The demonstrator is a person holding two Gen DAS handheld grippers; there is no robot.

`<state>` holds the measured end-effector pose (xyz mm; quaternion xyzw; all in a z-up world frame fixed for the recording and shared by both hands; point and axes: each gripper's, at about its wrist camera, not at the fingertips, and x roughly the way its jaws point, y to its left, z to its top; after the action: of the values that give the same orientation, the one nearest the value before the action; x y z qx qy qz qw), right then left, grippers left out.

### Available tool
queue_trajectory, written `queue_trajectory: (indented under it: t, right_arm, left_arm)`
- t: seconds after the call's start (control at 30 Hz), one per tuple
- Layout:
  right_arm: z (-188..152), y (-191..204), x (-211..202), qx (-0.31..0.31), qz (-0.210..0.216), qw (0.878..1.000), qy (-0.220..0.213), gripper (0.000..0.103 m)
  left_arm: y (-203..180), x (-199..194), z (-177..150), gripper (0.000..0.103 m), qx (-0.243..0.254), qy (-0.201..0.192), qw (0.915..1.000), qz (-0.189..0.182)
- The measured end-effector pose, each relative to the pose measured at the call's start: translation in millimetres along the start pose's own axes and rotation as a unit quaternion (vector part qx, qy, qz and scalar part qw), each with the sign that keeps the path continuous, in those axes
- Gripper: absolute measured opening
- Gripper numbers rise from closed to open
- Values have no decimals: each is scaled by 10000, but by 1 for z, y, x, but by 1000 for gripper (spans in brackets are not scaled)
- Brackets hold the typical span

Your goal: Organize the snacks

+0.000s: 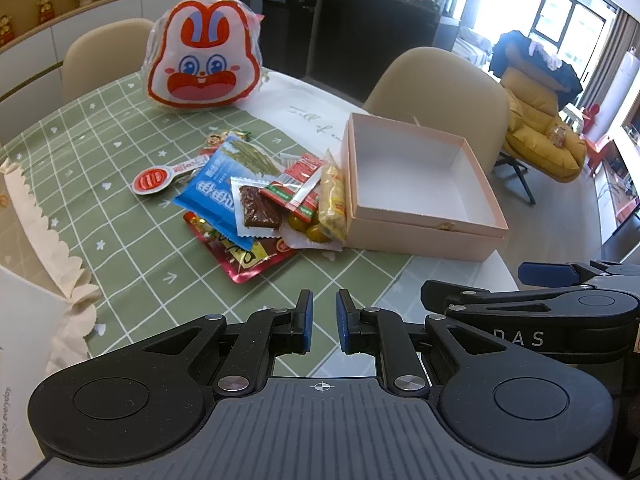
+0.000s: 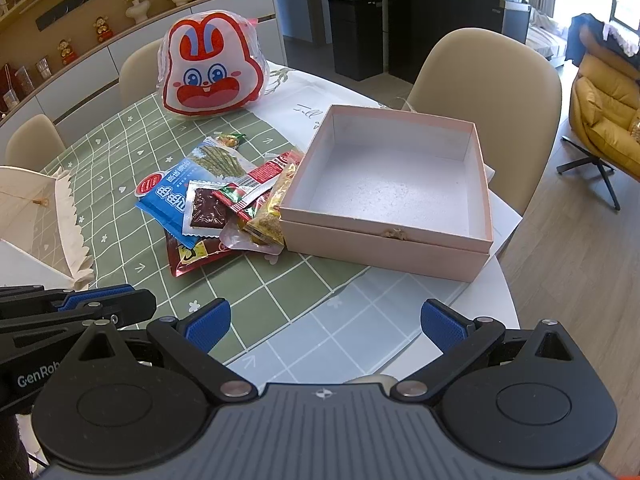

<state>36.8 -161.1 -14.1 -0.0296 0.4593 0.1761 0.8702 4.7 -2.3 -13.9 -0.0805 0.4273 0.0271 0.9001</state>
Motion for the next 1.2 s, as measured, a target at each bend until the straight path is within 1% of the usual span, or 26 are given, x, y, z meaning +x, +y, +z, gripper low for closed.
queue_trajectory:
  t: [0.47,0.8,0.9,1.0,1.07,1.13,1.2]
  right_arm:
    - [-1,-3,1,23,-2,10000,18,102]
    - [-2,-3,3,47,-34,10000,52,102]
    - [-1,-2,4,14,-71,10000,45,102]
    - [3,-1,7,-114,-161,9998,-105,102]
    - [8,-1,10,-236,-284,9989,-273,102]
    - [15,-1,14,-333,-480,9971,-491,102]
    - [22,-1,18,-412,-551,9950,-730,102]
  left_arm:
    - [0,0,-1,17,-24,16,10000,2]
    - [5,3,0,17,-123,69,9999,-24]
    - [12,7,6,17,-198,93,9998,-27]
    - [24,12,14,17,-330,19,9994,61]
    - [37,17,21,17,-518,-80,9985,128]
    - [57,25,28,17,-789,-230,9966,25]
    - [80,40,31,18,-1031,-411,9938,-41]
